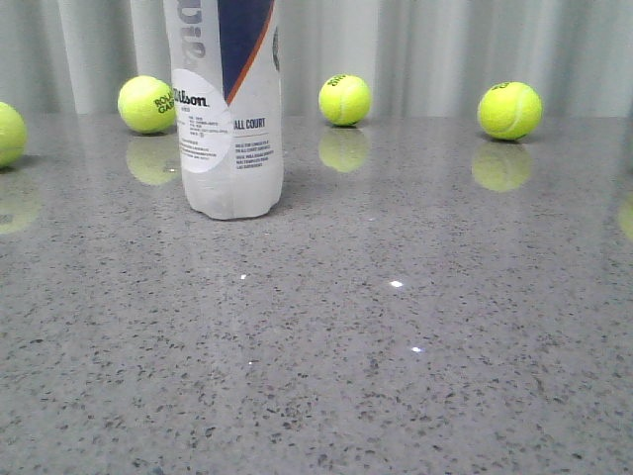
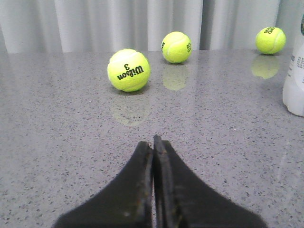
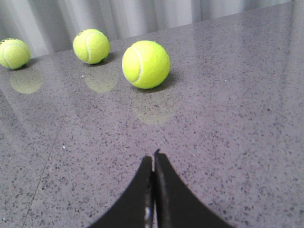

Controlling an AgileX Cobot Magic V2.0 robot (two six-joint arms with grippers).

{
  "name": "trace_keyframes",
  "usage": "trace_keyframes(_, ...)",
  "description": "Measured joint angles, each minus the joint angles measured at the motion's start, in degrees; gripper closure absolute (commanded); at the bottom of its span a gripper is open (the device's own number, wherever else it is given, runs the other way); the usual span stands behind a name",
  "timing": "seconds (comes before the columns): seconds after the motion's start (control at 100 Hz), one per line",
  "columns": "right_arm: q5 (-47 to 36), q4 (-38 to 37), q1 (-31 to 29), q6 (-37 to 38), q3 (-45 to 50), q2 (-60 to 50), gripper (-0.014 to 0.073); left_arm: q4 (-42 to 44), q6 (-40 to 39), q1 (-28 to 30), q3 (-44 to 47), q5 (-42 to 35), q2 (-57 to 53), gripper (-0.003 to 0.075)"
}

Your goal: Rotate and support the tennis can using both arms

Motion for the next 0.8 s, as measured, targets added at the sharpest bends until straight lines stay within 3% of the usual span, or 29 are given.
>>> trace_keyframes(0.35,0.5,-2.9,0.3,-0.2,0.8,-5.1,0.0658,0.0,0.0,0.0,0.0,0.0,0.0,0.0741)
trace_keyframes(0.8,0.5,-2.0,2.7,-7.1,0.8,-5.1,0.0658,0.0,0.0,0.0,0.0,0.0,0.0,0.0741)
